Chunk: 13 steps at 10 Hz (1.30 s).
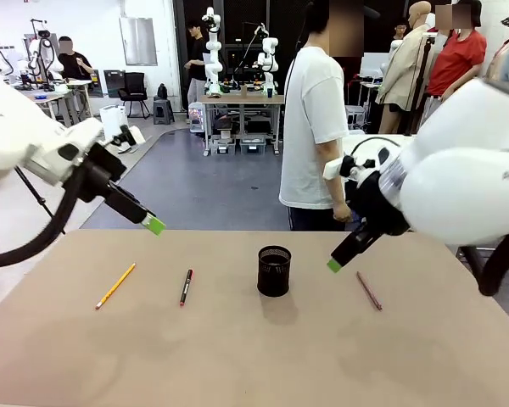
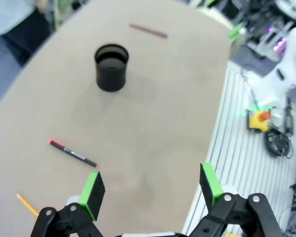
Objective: Place the pens into the pen holder.
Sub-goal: Pick up a writing instrument from the table and place it into the Pen holder.
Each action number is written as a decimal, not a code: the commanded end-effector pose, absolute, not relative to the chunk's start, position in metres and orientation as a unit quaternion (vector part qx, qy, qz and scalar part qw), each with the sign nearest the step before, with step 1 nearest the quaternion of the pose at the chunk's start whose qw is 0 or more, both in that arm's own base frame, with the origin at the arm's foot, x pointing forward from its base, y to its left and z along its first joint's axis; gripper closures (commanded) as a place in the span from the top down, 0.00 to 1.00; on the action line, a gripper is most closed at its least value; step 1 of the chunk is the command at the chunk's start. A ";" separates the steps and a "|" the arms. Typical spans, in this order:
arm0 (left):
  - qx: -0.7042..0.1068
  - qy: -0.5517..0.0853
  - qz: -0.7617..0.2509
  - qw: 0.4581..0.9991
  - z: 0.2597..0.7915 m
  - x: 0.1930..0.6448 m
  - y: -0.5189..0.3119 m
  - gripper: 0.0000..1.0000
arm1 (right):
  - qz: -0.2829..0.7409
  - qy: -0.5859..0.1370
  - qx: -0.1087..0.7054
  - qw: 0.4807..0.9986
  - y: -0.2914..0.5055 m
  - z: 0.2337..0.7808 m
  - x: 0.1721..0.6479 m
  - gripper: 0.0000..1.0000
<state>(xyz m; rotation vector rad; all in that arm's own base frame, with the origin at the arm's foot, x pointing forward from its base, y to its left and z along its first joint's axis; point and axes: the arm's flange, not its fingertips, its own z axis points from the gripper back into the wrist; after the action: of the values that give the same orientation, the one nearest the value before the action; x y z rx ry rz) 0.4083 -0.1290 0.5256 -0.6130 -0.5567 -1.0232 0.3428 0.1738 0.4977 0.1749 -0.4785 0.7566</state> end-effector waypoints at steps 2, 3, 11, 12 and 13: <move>-0.244 -0.281 -0.512 0.774 0.545 0.416 -0.097 1.00 | 0.402 -0.236 0.135 0.874 0.142 0.539 0.351 1.00; -0.238 -0.284 -0.521 0.769 0.549 0.418 -0.087 1.00 | 0.404 -0.241 0.149 0.870 0.131 0.554 0.353 1.00; -0.188 -0.321 -0.532 0.761 0.572 0.436 -0.042 1.00 | 0.389 -0.267 0.166 0.866 0.048 0.610 0.364 1.00; -0.187 -0.330 -0.525 0.762 0.575 0.439 -0.040 1.00 | 0.396 -0.289 0.169 0.855 0.038 0.610 0.364 1.00; -0.192 -0.343 -0.517 0.760 0.577 0.441 -0.038 1.00 | 0.401 -0.311 0.177 0.844 0.032 0.606 0.365 1.00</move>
<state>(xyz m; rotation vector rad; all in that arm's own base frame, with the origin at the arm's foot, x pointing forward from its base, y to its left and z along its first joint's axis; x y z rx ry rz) 0.4355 -0.0392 0.5764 -0.4077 -0.7118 -1.1391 0.3636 0.0380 0.6097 0.3273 -0.5925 0.8025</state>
